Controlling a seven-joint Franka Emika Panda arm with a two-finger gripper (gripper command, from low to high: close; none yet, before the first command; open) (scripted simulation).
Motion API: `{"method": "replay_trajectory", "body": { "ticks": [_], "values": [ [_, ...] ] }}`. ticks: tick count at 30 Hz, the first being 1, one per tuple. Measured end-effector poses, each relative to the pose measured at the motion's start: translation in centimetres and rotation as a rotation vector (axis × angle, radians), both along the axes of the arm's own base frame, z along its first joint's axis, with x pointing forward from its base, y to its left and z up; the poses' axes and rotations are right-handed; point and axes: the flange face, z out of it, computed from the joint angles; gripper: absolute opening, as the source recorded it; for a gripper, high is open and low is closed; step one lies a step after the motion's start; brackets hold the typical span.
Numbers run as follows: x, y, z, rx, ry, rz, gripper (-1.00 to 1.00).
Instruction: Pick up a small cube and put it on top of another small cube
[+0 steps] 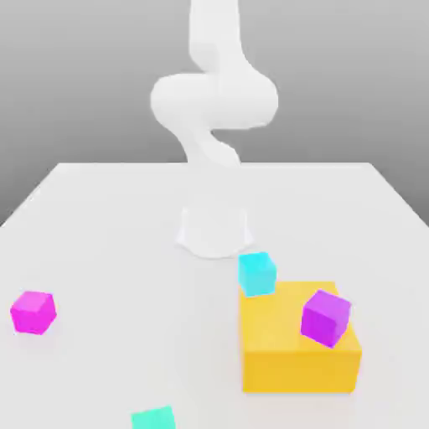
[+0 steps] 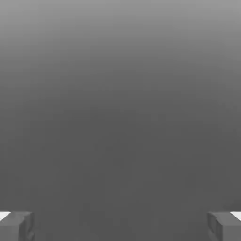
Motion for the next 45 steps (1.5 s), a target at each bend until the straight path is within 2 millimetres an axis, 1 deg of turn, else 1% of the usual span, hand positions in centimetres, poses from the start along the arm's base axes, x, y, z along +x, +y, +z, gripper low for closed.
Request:
{"method": "replay_trajectory", "body": {
  "ticks": [2, 5, 7, 10, 13, 16, 18, 20, 22, 23, 25, 28, 29, 34, 35, 36, 38, 41, 42, 43, 44, 45],
  "values": [
    [2.2, -3.0, -4.0, 0.049, 0.060, -0.127, 0.00],
    [4.2, -7.8, -9.9, 0.121, 0.139, -0.312, 0.00],
    [4.8, -11.1, -14.0, 0.171, 0.188, -0.436, 0.00],
    [4.5, -15.9, -20.3, 0.246, 0.257, -0.624, 0.00],
    [2.9, -20.3, -26.6, 0.325, 0.321, -0.814, 0.00],
    [0.2, -24.0, -32.8, 0.405, 0.381, -1.006, 0.00],
    [-2.8, -26.8, -36.9, 0.465, 0.415, -1.155, 0.00],
    [-5.9, -28.6, -40.8, 0.524, 0.450, -1.293, 0.00],
    [-8.4, -29.2, -44.5, 0.577, 0.488, -1.408, 0.00],
    [-9.2, -29.3, -46.1, 0.594, 0.502, -1.445, 0.00],
    [-9.7, -29.4, -48.7, 0.606, 0.511, -1.472, 0.00],
    [-10.0, -29.4, -52.1, 0.609, 0.514, -1.481, 0.00],
    [-10.0, -29.3, -53.0, 0.609, 0.514, -1.481, -1.00],
    [-10.0, -29.3, -53.0, 0.608, 0.512, -1.481, -1.00],
    [-10.0, -29.3, -53.5, 0.609, 0.513, -1.482, -1.00],
    [-10.0, -29.3, -53.1, 0.609, 0.513, -1.482, -1.00],
    [-10.0, -29.4, -51.5, 0.610, 0.513, -1.482, -1.00],
    [-10.0, -29.3, -48.3, 0.610, 0.513, -1.482, -1.00],
    [-9.7, -28.9, -47.3, 0.608, 0.515, -1.473, -1.00],
    [-8.9, -27.8, -46.3, 0.602, 0.521, -1.444, -1.00],
    [-7.7, -26.1, -45.4, 0.591, 0.531, -1.403, -1.00],
    [-6.2, -23.9, -44.5, 0.575, 0.544, -1.348, -1.00]
  ]
}}
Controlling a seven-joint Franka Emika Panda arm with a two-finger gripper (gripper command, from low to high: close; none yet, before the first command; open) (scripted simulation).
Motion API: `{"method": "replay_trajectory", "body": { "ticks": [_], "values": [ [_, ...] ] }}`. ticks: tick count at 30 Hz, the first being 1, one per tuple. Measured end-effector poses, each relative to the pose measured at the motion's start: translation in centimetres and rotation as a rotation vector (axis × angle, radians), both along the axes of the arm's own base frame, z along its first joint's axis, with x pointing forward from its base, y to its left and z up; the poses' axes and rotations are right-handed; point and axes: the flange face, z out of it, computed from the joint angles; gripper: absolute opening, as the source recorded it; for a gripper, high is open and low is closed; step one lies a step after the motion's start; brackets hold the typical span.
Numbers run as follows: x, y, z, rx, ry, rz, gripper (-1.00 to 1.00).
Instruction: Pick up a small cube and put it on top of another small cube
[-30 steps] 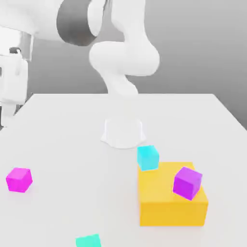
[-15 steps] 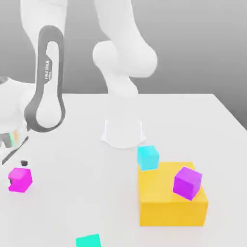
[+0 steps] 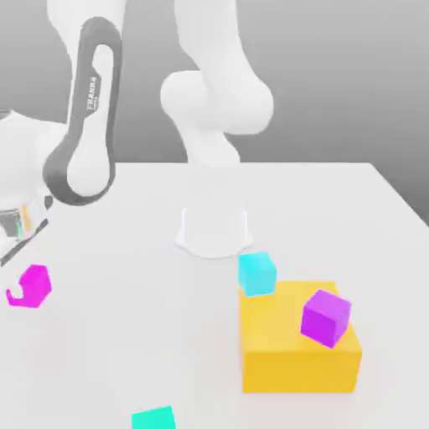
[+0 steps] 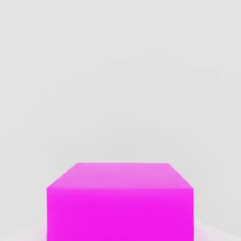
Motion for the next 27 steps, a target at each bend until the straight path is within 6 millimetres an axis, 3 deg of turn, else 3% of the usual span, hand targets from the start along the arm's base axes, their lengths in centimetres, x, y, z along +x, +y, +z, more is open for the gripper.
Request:
{"method": "replay_trajectory", "body": {
  "ticks": [3, 9, 14, 19, 22, 27],
  "values": [
    [2.3, 5.3, 2.5, 0.005, -0.005, 0.120, -1.00],
    [3.5, 15.3, 6.8, 0.010, -0.008, 0.335, -1.00],
    [2.3, 23.8, 9.4, 0.008, -0.005, 0.535, -1.00],
    [-1.0, 31.1, 11.1, -0.001, 0.000, 0.731, -1.00],
    [-2.8, 33.7, 10.8, -0.006, 0.003, 0.814, -1.00],
    [-3.0, 34.2, 6.2, -0.008, 0.003, 0.828, -1.00]
  ]
}}
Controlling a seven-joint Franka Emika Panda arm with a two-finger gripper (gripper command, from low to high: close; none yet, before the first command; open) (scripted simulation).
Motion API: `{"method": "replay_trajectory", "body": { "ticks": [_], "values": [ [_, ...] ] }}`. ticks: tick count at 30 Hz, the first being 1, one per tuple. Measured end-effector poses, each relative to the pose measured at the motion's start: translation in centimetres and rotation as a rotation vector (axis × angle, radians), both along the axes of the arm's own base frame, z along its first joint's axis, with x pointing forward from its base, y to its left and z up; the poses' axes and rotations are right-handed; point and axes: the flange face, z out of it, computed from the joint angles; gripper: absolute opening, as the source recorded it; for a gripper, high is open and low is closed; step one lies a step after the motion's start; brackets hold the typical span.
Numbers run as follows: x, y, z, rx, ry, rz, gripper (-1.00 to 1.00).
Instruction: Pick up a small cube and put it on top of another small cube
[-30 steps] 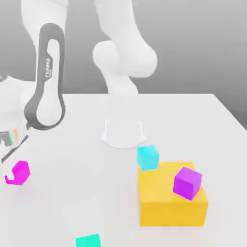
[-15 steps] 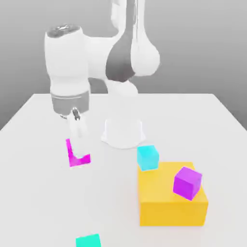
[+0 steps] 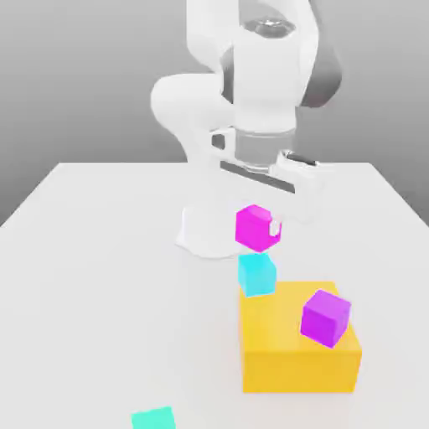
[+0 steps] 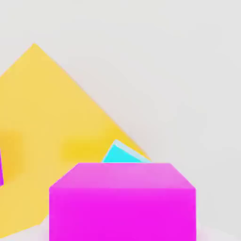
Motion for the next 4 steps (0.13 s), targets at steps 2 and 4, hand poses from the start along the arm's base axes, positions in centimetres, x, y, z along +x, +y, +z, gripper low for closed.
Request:
{"method": "replay_trajectory", "body": {
  "ticks": [2, 4],
  "values": [
    [-0.09, 0.00, -0.74, -0.001, 0.000, 0.000, 1.00],
    [-0.09, 0.00, -0.74, -0.001, 0.000, 0.000, 1.00]
  ]
}}
